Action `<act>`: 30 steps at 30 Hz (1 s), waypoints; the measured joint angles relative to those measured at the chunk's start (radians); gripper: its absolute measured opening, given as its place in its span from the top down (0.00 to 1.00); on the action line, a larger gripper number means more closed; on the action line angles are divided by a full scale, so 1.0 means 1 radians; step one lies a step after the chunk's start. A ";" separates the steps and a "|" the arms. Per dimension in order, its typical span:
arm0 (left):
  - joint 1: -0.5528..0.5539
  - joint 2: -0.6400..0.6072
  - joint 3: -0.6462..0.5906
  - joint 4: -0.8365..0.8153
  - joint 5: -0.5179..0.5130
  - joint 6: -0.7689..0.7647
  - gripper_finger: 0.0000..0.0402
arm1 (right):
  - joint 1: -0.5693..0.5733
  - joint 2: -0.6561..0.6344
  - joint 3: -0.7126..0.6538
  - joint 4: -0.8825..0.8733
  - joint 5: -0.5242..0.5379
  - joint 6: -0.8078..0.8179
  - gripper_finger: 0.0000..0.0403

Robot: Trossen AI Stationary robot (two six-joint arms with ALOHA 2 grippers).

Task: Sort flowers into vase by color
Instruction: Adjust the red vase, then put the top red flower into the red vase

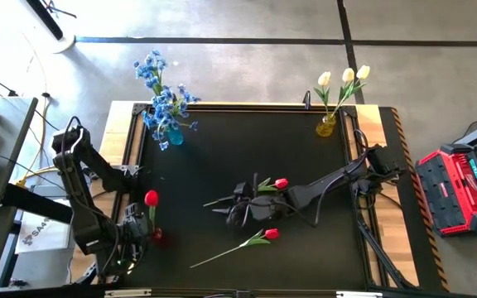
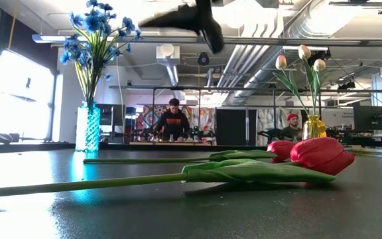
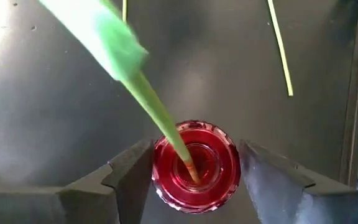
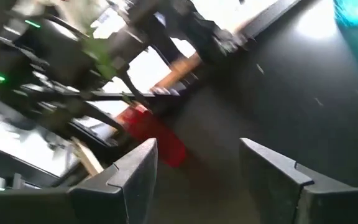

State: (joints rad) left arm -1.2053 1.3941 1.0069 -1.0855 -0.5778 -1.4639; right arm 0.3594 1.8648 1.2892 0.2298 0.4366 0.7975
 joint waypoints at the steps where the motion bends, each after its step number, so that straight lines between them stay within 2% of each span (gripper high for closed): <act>1: 0.000 0.000 0.000 0.003 0.000 0.000 0.44 | -0.001 0.000 0.000 -0.040 0.000 0.026 0.47; 5: 0.000 0.000 0.000 0.020 0.002 0.000 0.40 | -0.001 0.000 0.000 -0.161 0.000 0.085 0.47; 12: 0.000 -0.004 0.004 0.034 0.016 0.019 0.32 | -0.006 0.000 0.000 -0.274 -0.005 0.213 0.47; 16: 0.005 -0.029 0.030 0.028 0.019 0.026 0.29 | -0.026 0.000 0.000 -0.394 -0.055 0.392 0.47; 21: 0.008 -0.090 0.068 0.024 0.018 0.026 0.26 | -0.059 0.000 0.000 -0.575 -0.059 0.636 0.47; 25: 0.008 -0.151 0.095 0.019 0.035 0.026 0.26 | -0.102 0.000 0.000 -0.680 -0.140 0.726 0.47; 30: 0.008 -0.238 0.099 0.015 0.108 0.018 0.26 | -0.171 0.000 0.000 -0.787 -0.207 0.779 0.50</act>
State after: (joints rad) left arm -1.1976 1.1563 1.1057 -1.0707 -0.4696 -1.4460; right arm 0.1883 1.8648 1.2888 -0.5575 0.2299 1.5763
